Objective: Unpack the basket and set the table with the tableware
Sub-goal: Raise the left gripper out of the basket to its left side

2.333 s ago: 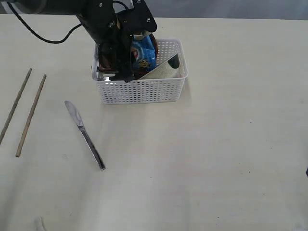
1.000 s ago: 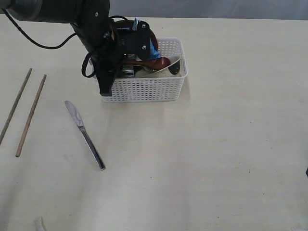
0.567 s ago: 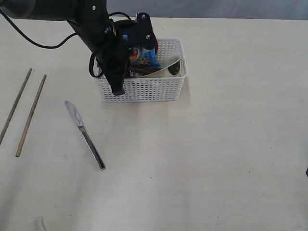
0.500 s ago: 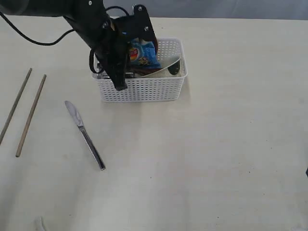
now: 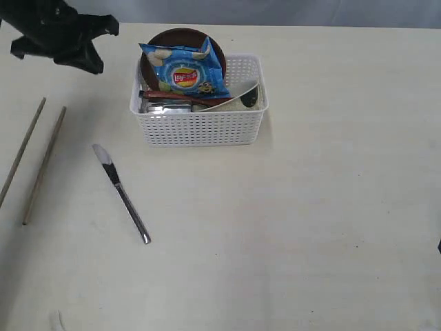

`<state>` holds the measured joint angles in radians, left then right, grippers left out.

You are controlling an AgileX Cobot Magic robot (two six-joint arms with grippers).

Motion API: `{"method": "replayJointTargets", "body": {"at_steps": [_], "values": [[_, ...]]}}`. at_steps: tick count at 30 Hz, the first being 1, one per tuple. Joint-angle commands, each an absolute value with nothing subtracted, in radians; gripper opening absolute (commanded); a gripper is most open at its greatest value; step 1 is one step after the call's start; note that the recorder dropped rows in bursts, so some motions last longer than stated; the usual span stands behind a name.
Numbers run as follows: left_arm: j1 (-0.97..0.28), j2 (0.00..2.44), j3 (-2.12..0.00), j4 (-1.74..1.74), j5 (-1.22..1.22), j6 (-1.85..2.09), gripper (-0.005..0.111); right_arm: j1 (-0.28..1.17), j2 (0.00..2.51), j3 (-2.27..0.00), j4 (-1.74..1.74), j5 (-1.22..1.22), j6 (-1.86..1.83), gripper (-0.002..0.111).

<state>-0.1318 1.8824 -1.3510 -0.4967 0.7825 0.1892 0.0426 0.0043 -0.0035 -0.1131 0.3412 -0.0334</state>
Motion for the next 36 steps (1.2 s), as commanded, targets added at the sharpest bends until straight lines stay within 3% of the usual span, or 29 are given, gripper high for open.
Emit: {"method": "replayJointTargets", "body": {"at_steps": [1, 8, 10, 14, 16, 20, 24, 25, 36], "values": [[-0.033, 1.967, -1.344, -0.887, 0.942, 0.393, 0.0, 0.042, 0.0, 0.0, -0.119, 0.339, -0.033, 0.0], [-0.02, 2.072, -1.344, -0.966, 0.978, 0.476, 0.001, 0.042, 0.0, 0.0, -0.119, 0.339, -0.033, 0.0], [-0.02, 2.082, -1.344, -0.993, 0.974, 0.501, 0.009, 0.042, 0.0, 0.0, -0.119, 0.339, -0.033, 0.0], [-0.02, 2.082, -1.346, -1.033, 0.97, 0.561, 0.039, 0.042, 0.0, 0.0, -0.119, 0.339, -0.033, 0.0], [-0.022, 2.082, -1.346, -1.029, 0.962, 0.561, 0.045, 0.042, 0.0, 0.0, -0.119, 0.339, -0.033, 0.0], [-0.022, 2.084, -1.346, -1.026, 0.944, 0.581, 0.032, 0.042, 0.0, 0.0, -0.119, 0.339, -0.033, 0.0], [-0.022, 2.084, -1.346, -1.028, 0.942, 0.596, 0.003, 0.042, 0.0, 0.0, -0.119, 0.339, -0.033, 0.0], [-0.022, 2.084, -1.346, -1.028, 0.942, 0.596, 0.0, 0.042, 0.0, 0.0, -0.119, 0.339, -0.033, 0.0], [-0.052, 2.092, -1.344, -1.032, 0.915, 0.599, 0.0, 0.042, 0.0, 0.0, -0.119, 0.339, -0.033, 0.0]]}}
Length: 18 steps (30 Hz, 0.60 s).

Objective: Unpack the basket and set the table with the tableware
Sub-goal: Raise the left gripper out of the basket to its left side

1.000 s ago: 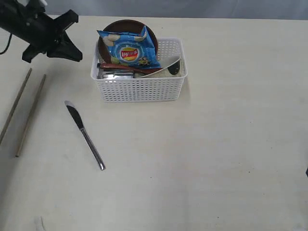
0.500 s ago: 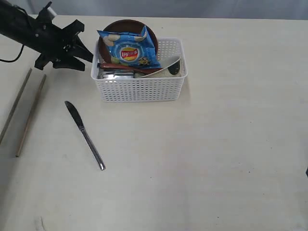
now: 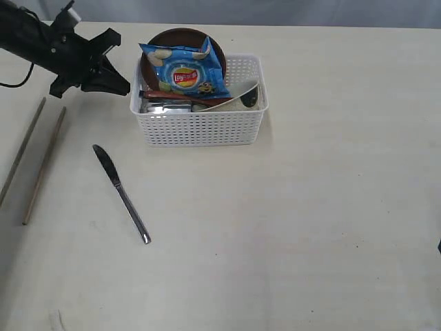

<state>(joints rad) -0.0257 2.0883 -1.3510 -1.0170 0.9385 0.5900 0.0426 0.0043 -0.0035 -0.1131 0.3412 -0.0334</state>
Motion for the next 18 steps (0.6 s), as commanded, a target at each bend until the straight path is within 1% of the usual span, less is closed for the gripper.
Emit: {"method": "replayJointTargets", "body": {"at_steps": [1, 7, 14, 18], "values": [[-0.06, 2.096, -1.344, -1.03, 0.902, 0.599, 0.0, 0.042, 0.0, 0.0, -0.119, 0.339, -0.033, 0.0], [-0.082, 2.105, -1.344, -1.092, 0.906, 0.636, 0.0, 0.042, 0.0, 0.0, -0.119, 0.339, -0.033, 0.0], [-0.082, 2.105, -1.344, -1.124, 0.943, 0.682, 0.0, 0.042, 0.0, 0.0, -0.119, 0.339, -0.033, 0.0], [-0.061, 2.097, -1.346, -1.124, 0.947, 0.703, 0.0, 0.042, 0.0, 0.0, -0.119, 0.339, -0.033, 0.0]]}}
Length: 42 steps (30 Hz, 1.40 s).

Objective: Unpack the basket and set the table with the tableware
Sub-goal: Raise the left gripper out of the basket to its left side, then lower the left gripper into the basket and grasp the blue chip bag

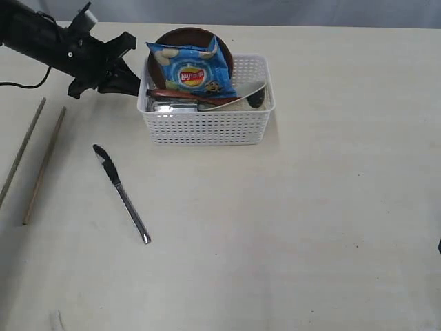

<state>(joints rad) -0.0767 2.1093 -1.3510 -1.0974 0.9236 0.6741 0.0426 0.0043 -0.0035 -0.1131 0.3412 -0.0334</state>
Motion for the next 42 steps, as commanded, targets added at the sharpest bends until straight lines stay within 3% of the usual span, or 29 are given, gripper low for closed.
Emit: {"method": "replayJointTargets", "body": {"at_steps": [1, 7, 11, 16, 18, 23, 28, 38, 42], "values": [[-0.055, 2.087, -1.346, -1.124, 0.944, 0.715, 0.0, 0.042, 0.0, 0.0, -0.119, 0.339, -0.033, 0.0], [-0.049, 1.913, -1.346, -1.135, 0.914, 1.136, 0.0, 0.042, 0.0, 0.0, -0.119, 0.339, -0.033, 0.0], [-0.244, 1.849, -1.346, -1.065, 0.848, 1.561, 0.0, 0.042, 0.0, 0.0, -0.119, 0.339, -0.033, 0.0], [-0.432, 1.849, -1.346, -0.628, 0.615, 1.439, 0.001, 0.042, 0.0, 0.0, -0.119, 0.339, -0.033, 0.0], [-0.457, 1.849, -1.346, -0.572, 0.596, 1.413, 0.013, 0.042, 0.0, 0.0, -0.119, 0.339, -0.033, 0.0], [-0.493, 1.851, -1.346, -0.509, 0.525, 1.323, 0.062, 0.042, 0.0, 0.0, -0.119, 0.339, -0.033, 0.0], [-0.56, 1.851, -1.346, -0.215, 0.504, 1.155, 0.053, 0.042, 0.0, 0.0, -0.119, 0.339, -0.033, 0.0], [-0.616, 1.876, -1.346, 0.108, 0.528, 1.023, 0.053, 0.042, 0.0, 0.0, -0.119, 0.339, -0.033, 0.0], [-0.616, 1.889, -1.346, 0.261, 0.44, 0.781, 0.052, 0.042, 0.0, 0.0, -0.119, 0.339, -0.033, 0.0]]}}
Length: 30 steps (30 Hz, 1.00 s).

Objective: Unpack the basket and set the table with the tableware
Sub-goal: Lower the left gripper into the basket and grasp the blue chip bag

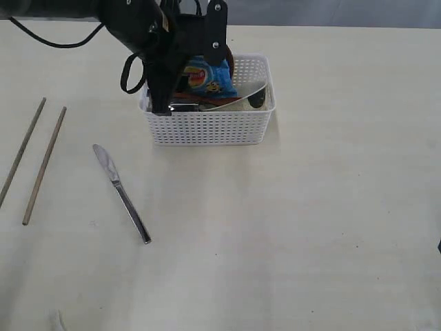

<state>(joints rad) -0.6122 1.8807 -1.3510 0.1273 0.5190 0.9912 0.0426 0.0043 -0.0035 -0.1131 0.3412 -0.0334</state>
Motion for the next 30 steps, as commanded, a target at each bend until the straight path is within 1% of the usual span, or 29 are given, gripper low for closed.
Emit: {"method": "replayJointTargets", "body": {"at_steps": [1, 3, 16, 18, 21, 25, 30], "values": [[-0.616, 1.889, -1.346, 0.303, 0.414, 0.714, 0.052, 0.042, 0.0, 0.0, -0.119, 0.339, -0.033, 0.0], [-0.616, 1.885, -1.346, 0.352, 0.379, 0.645, 0.052, 0.042, 0.0, 0.0, -0.119, 0.339, -0.033, 0.0], [-0.616, 1.94, -1.346, 0.354, 0.306, 0.683, 0.052, 0.042, 0.0, 0.0, -0.119, 0.339, -0.033, 0.0], [-0.616, 1.944, -1.346, 0.354, 0.279, 0.67, 0.05, 0.042, 0.0, 0.0, -0.119, 0.339, -0.033, 0.0], [-0.616, 1.956, -1.346, 0.343, 0.262, 0.668, 0.041, 0.042, 0.0, 0.0, -0.119, 0.339, -0.033, 0.0], [-0.616, 1.992, -1.346, 0.343, 0.279, 0.668, 0.021, 0.042, 0.0, 0.0, -0.119, 0.339, -0.033, 0.0], [-0.616, 1.994, -1.346, 0.343, 0.292, 0.675, 0.0, 0.042, 0.0, 0.0, -0.119, 0.339, -0.033, 0.0]]}}
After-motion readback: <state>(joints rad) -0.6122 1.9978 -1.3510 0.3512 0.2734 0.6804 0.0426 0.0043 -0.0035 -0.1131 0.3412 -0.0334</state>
